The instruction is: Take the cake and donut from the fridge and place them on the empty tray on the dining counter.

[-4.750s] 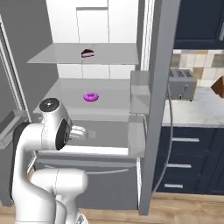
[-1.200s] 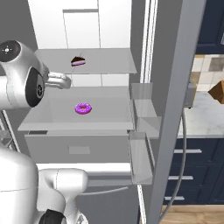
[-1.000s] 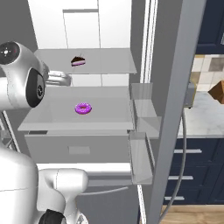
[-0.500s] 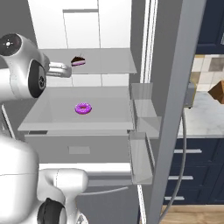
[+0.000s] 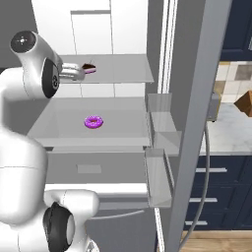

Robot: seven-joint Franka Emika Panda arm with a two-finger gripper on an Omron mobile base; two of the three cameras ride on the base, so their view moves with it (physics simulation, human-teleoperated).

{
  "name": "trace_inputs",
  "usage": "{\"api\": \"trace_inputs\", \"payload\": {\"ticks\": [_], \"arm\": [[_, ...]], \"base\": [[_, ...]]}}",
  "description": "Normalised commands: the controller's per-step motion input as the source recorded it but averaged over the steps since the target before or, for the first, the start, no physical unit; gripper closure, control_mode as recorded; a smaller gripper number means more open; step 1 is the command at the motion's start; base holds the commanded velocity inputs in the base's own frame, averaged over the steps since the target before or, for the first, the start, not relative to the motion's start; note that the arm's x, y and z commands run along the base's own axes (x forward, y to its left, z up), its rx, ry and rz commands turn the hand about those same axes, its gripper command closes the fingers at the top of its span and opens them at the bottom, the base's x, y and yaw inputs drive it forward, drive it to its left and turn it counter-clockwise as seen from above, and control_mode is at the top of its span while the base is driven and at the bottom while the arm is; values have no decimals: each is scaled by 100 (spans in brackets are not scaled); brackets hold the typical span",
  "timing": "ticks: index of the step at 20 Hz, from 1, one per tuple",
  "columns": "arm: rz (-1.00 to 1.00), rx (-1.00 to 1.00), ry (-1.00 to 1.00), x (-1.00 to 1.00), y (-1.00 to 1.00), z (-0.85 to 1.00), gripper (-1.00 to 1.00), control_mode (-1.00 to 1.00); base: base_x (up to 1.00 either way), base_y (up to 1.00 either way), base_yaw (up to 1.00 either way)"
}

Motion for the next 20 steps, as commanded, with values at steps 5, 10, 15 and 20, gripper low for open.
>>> {"api": "trace_inputs", "payload": {"ticks": [5, 10, 15, 20], "arm": [[0, 0, 0, 33, 6, -1, -100, -100], [0, 0, 1, 32, 13, -4, -100, -100], [0, 0, 2, 34, 2, -9, -100, -100], [0, 0, 1, 32, 15, -9, -100, -100]], "base": [[0, 0, 0], [0, 0, 0], [0, 0, 0], [0, 0, 0]]}}
